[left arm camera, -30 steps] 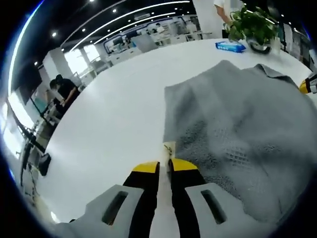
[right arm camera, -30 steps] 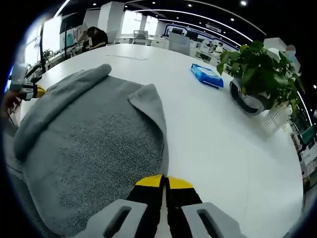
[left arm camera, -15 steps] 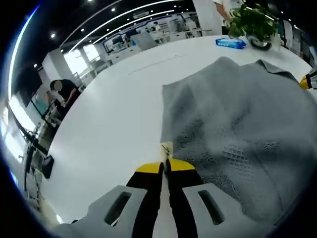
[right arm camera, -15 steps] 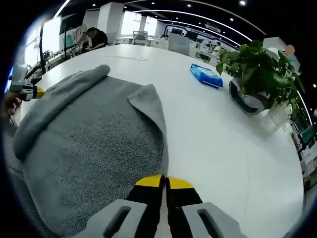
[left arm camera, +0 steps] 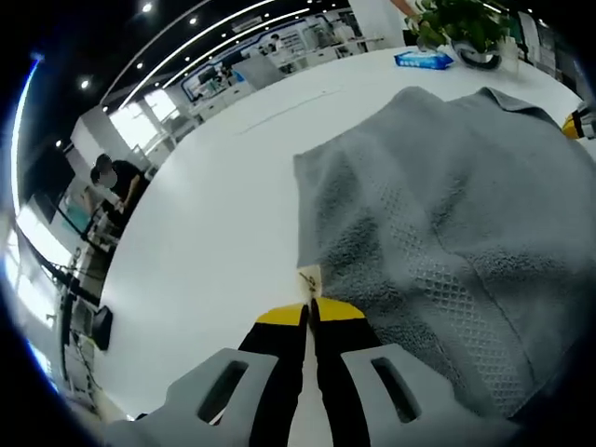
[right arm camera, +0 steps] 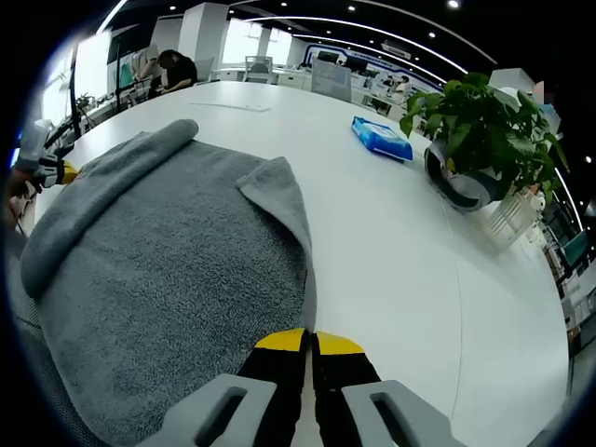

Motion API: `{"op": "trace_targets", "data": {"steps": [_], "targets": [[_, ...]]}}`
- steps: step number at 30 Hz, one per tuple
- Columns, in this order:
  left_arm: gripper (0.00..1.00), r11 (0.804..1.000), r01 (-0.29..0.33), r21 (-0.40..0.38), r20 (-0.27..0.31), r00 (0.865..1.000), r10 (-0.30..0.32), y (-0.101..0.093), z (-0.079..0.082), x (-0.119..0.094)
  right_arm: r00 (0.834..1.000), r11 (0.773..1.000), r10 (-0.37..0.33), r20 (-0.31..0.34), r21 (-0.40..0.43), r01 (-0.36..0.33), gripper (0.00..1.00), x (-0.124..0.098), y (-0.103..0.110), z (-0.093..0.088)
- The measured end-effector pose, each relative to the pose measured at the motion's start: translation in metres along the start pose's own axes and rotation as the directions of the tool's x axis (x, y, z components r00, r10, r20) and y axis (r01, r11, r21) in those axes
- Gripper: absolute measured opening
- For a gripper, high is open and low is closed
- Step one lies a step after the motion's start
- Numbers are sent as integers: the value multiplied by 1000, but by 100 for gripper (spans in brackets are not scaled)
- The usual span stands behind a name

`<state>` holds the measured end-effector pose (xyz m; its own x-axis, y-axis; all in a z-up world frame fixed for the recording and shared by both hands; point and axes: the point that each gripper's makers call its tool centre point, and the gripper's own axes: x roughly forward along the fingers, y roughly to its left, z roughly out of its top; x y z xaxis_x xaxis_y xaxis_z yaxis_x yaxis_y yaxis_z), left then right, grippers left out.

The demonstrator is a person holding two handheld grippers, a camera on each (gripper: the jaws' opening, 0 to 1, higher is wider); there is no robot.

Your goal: Open the folded towel by lifting each exposed corner and separating the folded layers until the towel lies flat within the target outline without major curled edges

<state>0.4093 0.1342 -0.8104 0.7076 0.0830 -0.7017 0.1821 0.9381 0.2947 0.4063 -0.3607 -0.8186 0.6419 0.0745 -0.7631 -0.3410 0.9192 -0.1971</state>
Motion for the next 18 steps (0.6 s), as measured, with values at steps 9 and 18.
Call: {"op": "trace_targets", "data": {"steps": [9, 18], "targets": [[2, 993, -21, 114, -45, 999, 26, 27, -11, 2, 1000, 1000, 3, 5, 20, -3, 0, 0, 0, 0], [2, 997, -26, 79, -39, 999, 30, 33, -13, 2, 1000, 1000, 1, 2, 22, -1, 0, 0, 0, 0]]}}
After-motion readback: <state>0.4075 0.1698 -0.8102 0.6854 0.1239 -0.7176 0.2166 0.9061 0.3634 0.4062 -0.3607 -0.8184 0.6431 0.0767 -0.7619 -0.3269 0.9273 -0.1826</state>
